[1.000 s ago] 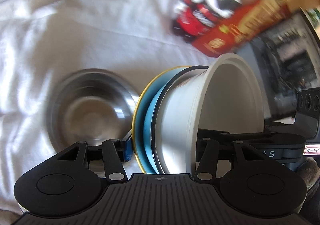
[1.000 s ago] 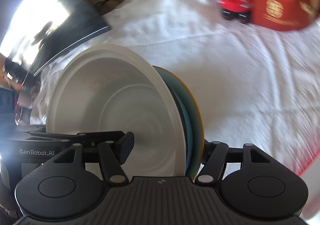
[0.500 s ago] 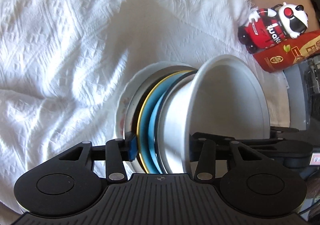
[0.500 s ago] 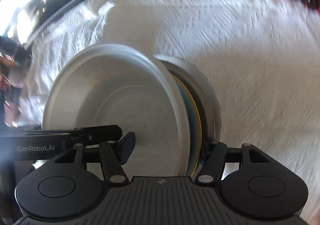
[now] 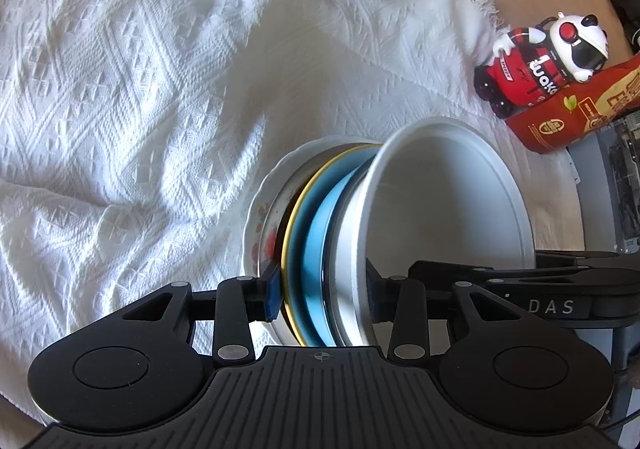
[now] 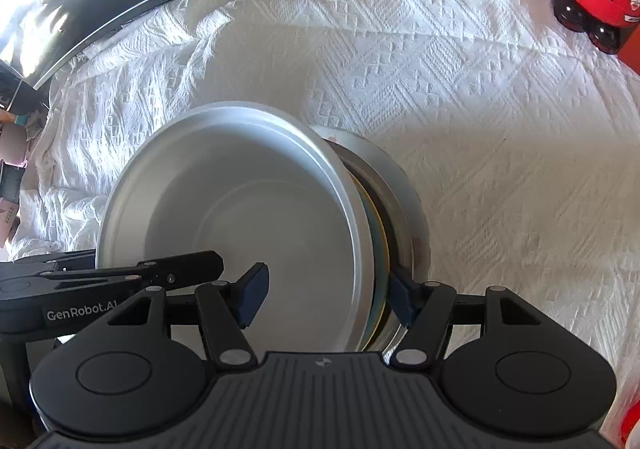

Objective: Organize plates and bowls
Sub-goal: 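Lower the nested bowl stack into the steel bowl on the floral plate, then open both grippers and withdraw from the bowl stack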

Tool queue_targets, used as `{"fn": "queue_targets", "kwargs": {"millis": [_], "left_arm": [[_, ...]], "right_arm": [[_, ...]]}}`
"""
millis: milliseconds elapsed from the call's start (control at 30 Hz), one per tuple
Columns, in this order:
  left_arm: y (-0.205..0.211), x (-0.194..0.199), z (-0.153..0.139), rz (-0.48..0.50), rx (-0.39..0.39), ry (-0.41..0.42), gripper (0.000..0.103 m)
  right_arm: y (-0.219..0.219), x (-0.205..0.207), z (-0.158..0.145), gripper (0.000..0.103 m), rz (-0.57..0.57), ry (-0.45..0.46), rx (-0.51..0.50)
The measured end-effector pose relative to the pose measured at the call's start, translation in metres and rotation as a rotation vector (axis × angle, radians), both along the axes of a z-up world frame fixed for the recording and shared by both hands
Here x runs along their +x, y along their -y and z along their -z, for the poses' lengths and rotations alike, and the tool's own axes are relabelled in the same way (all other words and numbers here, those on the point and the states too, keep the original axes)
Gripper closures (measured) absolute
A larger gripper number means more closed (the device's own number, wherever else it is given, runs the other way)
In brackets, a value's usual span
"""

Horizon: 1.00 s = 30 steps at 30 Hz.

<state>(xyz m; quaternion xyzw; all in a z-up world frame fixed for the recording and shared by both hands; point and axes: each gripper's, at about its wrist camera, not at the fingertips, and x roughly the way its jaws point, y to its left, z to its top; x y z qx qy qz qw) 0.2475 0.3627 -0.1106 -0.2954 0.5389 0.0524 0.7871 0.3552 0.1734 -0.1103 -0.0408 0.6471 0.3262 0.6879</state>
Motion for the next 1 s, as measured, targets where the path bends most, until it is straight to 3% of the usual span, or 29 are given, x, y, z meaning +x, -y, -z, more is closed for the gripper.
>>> {"fn": "queue_targets", "kwargs": {"millis": [233,367,400,467,833,1000], "left_arm": [[0.003,-0.004,-0.012,0.011,0.095,-0.004,0.064],[-0.002,-0.010,-0.018,0.000,0.081,0.016,0.065],[-0.003,-0.011,-0.021,-0.001,0.079,0.029,0.072],[-0.004,-0.013,-0.028,0.000,0.068,0.048,0.077],[0.009,-0.010,-0.051,0.020,0.108,0.079,0.077],[0.009,-0.006,-0.051,0.021,0.107,0.081,0.076]], "right_arm": [[-0.004,-0.012,-0.031,0.032,-0.052,0.115,0.062],[-0.010,-0.018,-0.035,0.032,-0.064,0.152,0.048],[-0.010,-0.020,-0.036,0.032,-0.068,0.162,0.046],[-0.008,-0.022,-0.037,0.032,-0.065,0.176,0.042],[0.011,-0.031,-0.052,0.032,-0.031,0.225,0.109],[0.017,-0.032,-0.054,0.038,-0.022,0.238,0.120]]}}
